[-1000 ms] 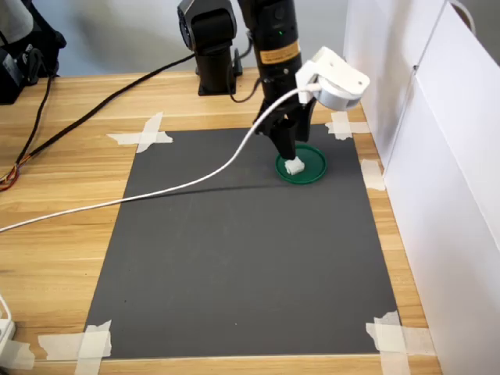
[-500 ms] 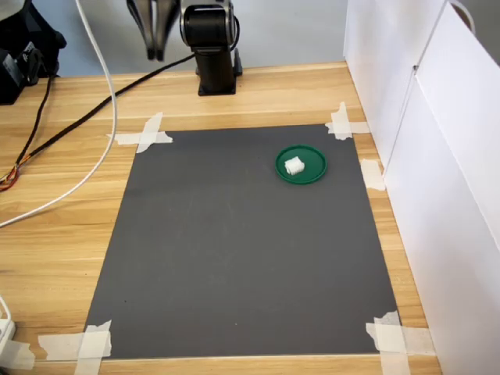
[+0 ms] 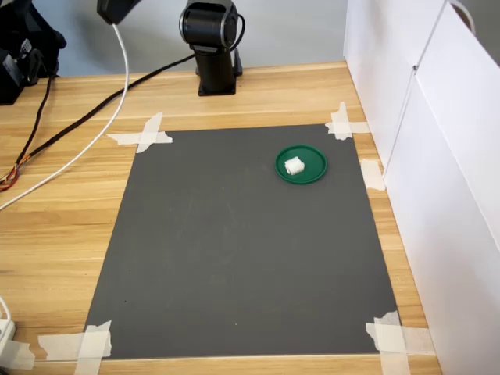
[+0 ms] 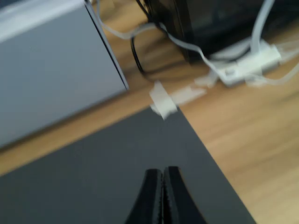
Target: Grasp a white terminal and put it in the green lid.
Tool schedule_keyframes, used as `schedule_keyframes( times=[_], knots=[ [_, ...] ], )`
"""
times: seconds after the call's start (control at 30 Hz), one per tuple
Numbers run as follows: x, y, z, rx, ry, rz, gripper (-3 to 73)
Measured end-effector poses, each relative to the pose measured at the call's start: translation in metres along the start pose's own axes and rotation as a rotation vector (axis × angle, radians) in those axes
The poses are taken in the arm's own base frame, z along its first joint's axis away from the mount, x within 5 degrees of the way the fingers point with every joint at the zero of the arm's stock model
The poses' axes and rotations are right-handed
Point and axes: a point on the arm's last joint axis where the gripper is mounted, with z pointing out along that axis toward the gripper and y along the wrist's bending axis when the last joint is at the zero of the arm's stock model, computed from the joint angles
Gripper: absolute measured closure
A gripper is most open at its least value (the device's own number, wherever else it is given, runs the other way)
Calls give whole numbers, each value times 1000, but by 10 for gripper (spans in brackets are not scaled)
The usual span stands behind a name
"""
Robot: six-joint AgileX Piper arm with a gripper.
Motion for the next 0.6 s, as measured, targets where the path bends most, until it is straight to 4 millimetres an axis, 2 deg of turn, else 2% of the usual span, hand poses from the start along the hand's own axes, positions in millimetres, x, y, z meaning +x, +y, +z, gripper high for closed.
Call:
schedule_keyframes(
  times=[0.23, 0.47, 0.6],
  knots=[
    [50, -3, -8, -70, 74, -69, 717],
    [82, -9, -17, -87, 69, -77, 717],
    [93, -11, -20, -100, 66, -78, 717]
  ],
)
